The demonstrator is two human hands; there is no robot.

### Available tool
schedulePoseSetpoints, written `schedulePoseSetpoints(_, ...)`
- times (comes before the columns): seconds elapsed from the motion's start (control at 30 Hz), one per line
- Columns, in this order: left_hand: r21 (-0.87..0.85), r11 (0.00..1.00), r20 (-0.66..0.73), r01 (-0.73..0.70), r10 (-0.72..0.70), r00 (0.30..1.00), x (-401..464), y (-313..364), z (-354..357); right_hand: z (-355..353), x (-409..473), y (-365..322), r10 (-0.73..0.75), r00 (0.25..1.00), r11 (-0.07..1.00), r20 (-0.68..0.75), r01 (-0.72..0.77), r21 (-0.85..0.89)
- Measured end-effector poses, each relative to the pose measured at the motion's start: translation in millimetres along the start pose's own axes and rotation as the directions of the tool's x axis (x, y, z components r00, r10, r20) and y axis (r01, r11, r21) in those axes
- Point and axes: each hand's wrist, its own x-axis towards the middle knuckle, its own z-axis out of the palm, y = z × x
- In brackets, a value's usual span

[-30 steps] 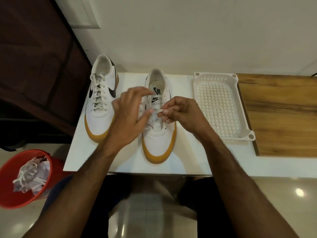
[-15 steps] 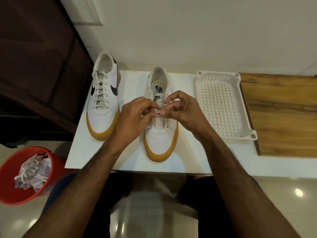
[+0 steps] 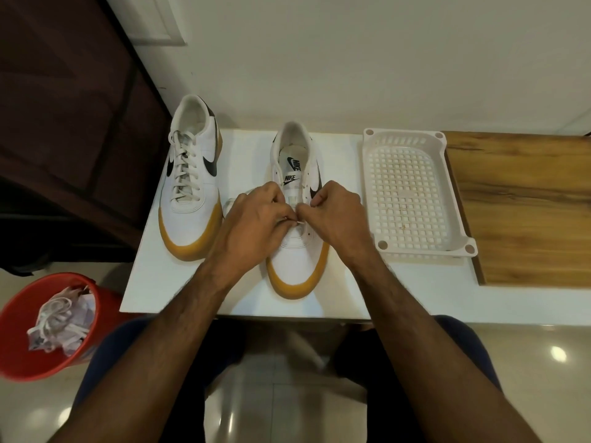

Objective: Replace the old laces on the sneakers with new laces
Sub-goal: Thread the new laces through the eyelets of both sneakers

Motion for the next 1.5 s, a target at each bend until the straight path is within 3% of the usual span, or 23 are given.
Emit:
schedulePoseSetpoints(0.2,0.055,0.998,0.013,0.041,-0.041,0.999,0.0,8.6,4.1,-11.1,8.5,7.8,-0.028,0.995,0.994,0.099,0.017,0.108)
schedulePoseSetpoints(0.4,0.149,0.989,0.068,0.012,-0.022,0.997,3.1,9.6,2.7,-10.0,8.5,9.6,-0.074,0.995,0.993,0.074,0.066,0.100)
schedulePoseSetpoints(0.57,-0.048,0.995,0.101,0.091,-0.086,0.991,3.0,4.2,6.6,-7.8,6.6,10.2,-0.090,0.995,0.992,0.038,0.087,0.091)
schedulePoseSetpoints(0.67,-0.011,0.990,0.129,0.144,-0.141,0.981,5.7,7.6,6.2,-8.2,6.2,10.3,-0.084,0.994,0.990,0.065,0.076,0.121)
schedulePoseSetpoints(0.77,0.020,0.986,0.142,0.165,-0.166,0.976,7.9,9.5,6.3,-23.6,7.1,13.9,-0.081,0.972,0.985,0.219,0.044,0.167)
schedulePoseSetpoints(0.9,0.050,0.977,0.174,0.205,-0.211,0.962,10.6,11.2,9.5,-44.9,2.4,24.6,-0.100,0.869,0.982,0.484,0.007,0.191)
schedulePoseSetpoints(1.07,-0.059,0.958,0.175,0.279,-0.265,0.948,11.5,8.9,16.1,-39.9,-2.1,22.0,-0.138,0.881,0.987,0.453,0.087,0.132)
schedulePoseSetpoints(1.5,-0.146,0.894,0.265,0.423,-0.376,0.888,15.6,9.0,21.8,-38.0,-1.7,24.3,-0.144,0.896,0.984,0.420,0.087,0.153)
